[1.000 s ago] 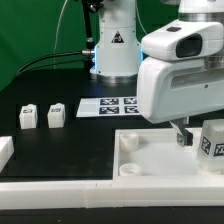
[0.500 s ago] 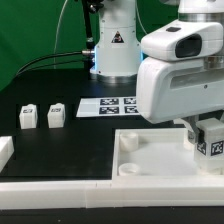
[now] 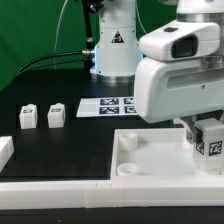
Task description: Assemble one leg
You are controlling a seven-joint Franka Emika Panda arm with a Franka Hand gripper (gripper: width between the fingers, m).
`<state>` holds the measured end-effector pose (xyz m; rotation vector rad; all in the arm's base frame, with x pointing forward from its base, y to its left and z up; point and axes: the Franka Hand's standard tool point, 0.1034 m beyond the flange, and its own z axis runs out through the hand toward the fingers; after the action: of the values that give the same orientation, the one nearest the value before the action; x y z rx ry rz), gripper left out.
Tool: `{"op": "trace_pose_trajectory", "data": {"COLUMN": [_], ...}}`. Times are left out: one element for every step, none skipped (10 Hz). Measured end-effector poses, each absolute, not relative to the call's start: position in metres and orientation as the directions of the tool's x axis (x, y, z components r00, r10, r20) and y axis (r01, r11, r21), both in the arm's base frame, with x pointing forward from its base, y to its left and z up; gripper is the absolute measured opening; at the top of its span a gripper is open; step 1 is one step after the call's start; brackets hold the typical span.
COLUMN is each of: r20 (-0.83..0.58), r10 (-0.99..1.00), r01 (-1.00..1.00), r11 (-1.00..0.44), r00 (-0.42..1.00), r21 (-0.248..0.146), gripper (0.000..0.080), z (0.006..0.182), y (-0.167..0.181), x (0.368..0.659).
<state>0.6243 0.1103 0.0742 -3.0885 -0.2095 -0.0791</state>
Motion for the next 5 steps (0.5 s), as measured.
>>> {"op": "trace_pose_trajectory", "data": {"r20": [0.054, 0.044, 0.038, 0.02, 0.009], "r10": [0.013, -0.126, -0.204, -0.358, -0.463], "r01": [0.016, -0.122, -0.2, -0.355, -0.46], "r11": [-0.998, -0.989, -0.976, -0.93, -0.883], "r00": [0.998, 0.991, 0.978, 0.934, 0.886], "r21": [-0.058, -0.081, -0.089, -0.098, -0.098], "gripper": [0.0294, 0.0294, 0.0294, 0.0294, 0.0294], "z": [0.0739, 0.0738, 0.0736, 0.0733, 0.073], "y": [0.1116, 0.1126, 0.1127, 0.1136, 0.114], "x": [0.6243, 0.6243, 0.6239, 0.6232, 0.623]}}
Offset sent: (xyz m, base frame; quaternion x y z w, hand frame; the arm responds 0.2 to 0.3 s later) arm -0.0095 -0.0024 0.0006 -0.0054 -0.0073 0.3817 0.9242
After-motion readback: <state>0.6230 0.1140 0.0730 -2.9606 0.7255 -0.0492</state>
